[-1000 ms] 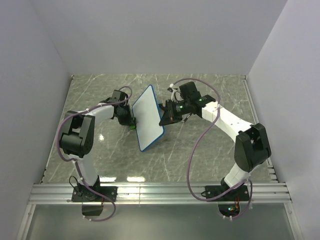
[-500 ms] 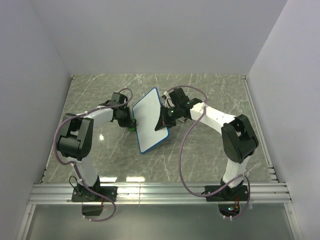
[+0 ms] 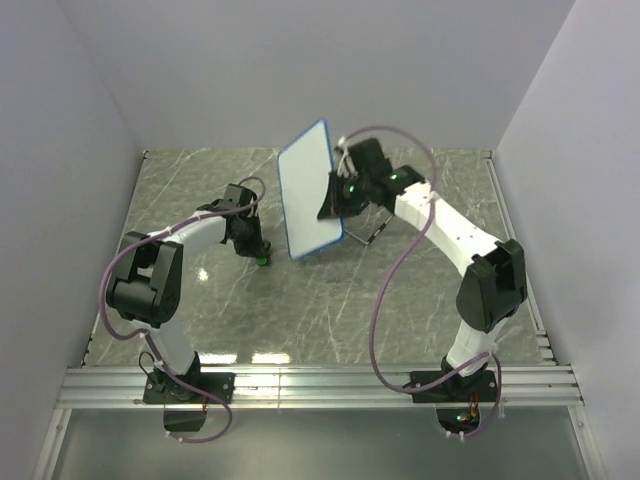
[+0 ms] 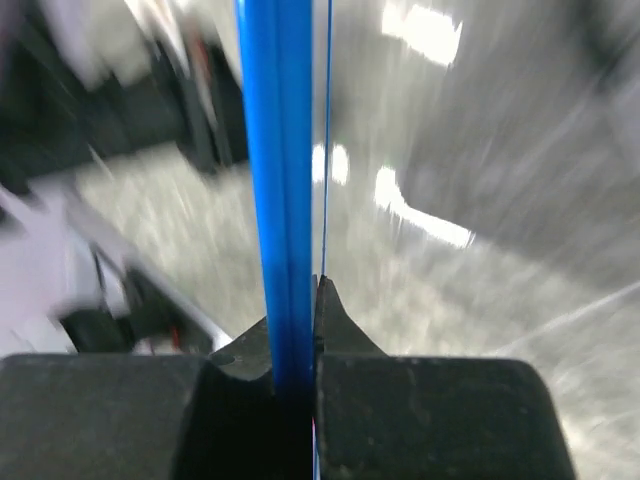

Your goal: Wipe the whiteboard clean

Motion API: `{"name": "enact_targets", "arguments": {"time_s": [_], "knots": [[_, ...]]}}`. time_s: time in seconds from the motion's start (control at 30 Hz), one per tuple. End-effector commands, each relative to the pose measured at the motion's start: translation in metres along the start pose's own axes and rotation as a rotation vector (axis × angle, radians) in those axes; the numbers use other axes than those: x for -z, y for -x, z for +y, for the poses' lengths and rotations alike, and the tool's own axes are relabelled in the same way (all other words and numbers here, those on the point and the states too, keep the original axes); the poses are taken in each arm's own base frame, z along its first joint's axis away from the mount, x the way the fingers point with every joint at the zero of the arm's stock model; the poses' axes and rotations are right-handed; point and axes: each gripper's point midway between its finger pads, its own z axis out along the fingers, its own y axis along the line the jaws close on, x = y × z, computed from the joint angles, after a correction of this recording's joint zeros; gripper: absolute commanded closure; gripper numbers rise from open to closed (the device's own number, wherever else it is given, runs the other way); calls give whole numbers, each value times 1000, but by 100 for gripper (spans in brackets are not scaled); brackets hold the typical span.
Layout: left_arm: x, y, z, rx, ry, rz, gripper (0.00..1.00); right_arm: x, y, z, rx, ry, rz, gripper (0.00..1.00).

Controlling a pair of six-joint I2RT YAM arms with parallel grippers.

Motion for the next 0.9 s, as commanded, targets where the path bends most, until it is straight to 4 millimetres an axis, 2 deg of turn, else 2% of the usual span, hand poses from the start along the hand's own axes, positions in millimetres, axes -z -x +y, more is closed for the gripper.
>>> {"name": "enact_targets", "arguments": {"time_s": [0.0, 0.07, 0.1, 0.13, 0.17, 0.2, 0.3, 0.4, 0.57, 0.67, 0.77, 0.8, 0.87], "knots": [[29, 31, -11, -13, -1, -105, 100, 94, 105, 36, 91, 1, -397, 100], [30, 32, -13, -11, -5, -108, 100, 113, 128, 28, 58, -46, -480, 100], [31, 32, -14, -10, -10, -107, 100, 115, 135, 23, 30, -68, -500, 100], [31, 30, -13, -11, -11, -103, 100, 120, 147, 2, -43, -150, -546, 100], [31, 30, -13, -11, -11, -103, 100, 120, 147, 1, -43, -151, -547, 100], [31, 29, -13, -14, -9, -99, 100, 126, 151, -14, -89, -205, -569, 100], [32, 27, -11, -18, -5, -98, 100, 123, 152, -38, -215, -269, -579, 100], [33, 25, -9, -21, -2, -101, 100, 118, 143, -56, -314, -326, -578, 100], [32, 23, -7, -21, -2, -98, 100, 108, 128, -61, -458, -314, -558, 100], [32, 22, -6, -23, -1, -95, 100, 104, 116, -74, -562, -339, -548, 100], [33, 21, -4, -28, 7, -98, 100, 98, 104, -90, -657, -337, -537, 100], [34, 21, -4, -28, 7, -99, 100, 91, 92, -101, -692, -350, -512, 100], [34, 20, -2, -30, 14, -97, 100, 88, 95, -111, -736, -328, -532, 100]]}}
